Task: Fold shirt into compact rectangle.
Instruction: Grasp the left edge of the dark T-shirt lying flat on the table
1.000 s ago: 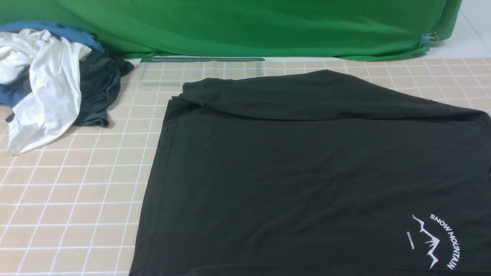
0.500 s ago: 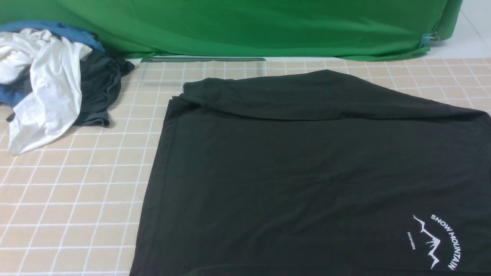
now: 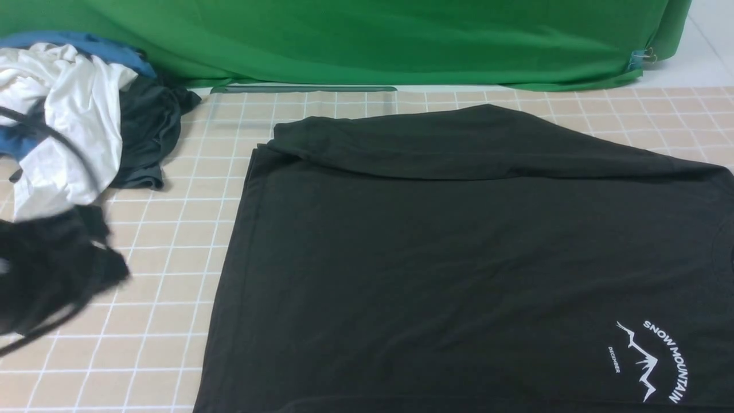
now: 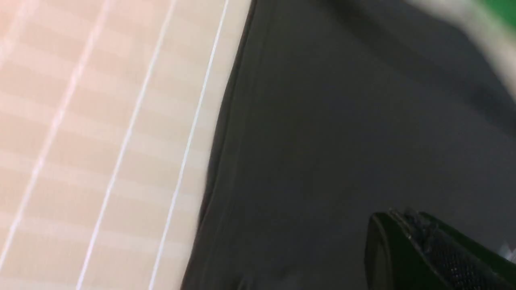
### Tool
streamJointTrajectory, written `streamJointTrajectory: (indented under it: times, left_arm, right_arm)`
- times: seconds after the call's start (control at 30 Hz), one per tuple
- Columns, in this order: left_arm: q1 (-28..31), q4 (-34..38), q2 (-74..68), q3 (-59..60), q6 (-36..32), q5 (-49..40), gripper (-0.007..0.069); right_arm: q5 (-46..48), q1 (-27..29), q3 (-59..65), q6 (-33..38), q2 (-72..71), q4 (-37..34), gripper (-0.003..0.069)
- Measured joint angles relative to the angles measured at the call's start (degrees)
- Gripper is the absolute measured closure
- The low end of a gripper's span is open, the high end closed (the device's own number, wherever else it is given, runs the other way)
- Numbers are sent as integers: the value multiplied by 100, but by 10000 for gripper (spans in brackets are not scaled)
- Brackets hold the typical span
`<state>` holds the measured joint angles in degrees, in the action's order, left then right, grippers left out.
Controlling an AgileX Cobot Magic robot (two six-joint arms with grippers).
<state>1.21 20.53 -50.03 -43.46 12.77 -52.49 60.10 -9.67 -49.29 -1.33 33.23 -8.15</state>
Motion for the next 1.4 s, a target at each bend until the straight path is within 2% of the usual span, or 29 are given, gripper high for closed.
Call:
streamJointTrajectory:
  times: [0.1,0.23,0.37,0.43,0.47,0.5,0.6,0.67,0.8,1.03,1.07,1.1,1.13,1.2,1.4]
  left_arm:
    - [-43,-28,-659,0,-171,-199,612]
    - [-534,-159,-1190,-6,-206,-205,613]
    - [-1949,-485,-1464,-16,456,-20,613]
    - [-2792,-916,-1680,-16,992,46,613]
    - [-2863,-1008,-1702,-16,1107,46,613]
    - [-3314,-1297,-1874,-16,1478,46,613]
    - [-3992,-1884,-2313,-16,2230,56,610]
    - [-4123,-1972,-2520,-21,2356,28,607]
    - [-4234,-2096,-2941,-21,2420,-59,540]
    - [-4234,-2589,-3190,-21,2476,-9,253]
    - [-4234,-2598,-3187,-21,2486,-11,245]
    - [-4234,-2612,-3206,-21,2584,79,189]
    - [-4234,-2611,-3211,-21,2626,121,166]
    - [-4234,-2611,-3211,-21,2745,176,140]
    - [-4234,-2606,-3353,-21,3093,222,126]
  right_arm:
    - [264,-38,95,133,347,-53,623]
    - [201,-38,355,272,434,-296,623]
    - [-155,-38,735,309,422,-613,620]
    - [-339,-38,846,320,422,-692,620]
    - [-353,-38,854,320,422,-704,620]
    - [-405,-38,889,326,428,-722,620]
    - [-548,-38,915,331,428,-743,615]
    - [-575,-38,915,337,428,-757,615]
    - [-606,-38,915,456,428,-819,612]
    - [-628,-38,915,579,428,-844,606]
    - [-628,-38,915,587,428,-844,606]
    - [-632,-38,915,600,428,-844,605]
    - [-639,-38,915,606,428,-844,604]
    - [-644,-38,915,606,428,-844,602]
    - [-641,-38,915,606,428,-1045,591]
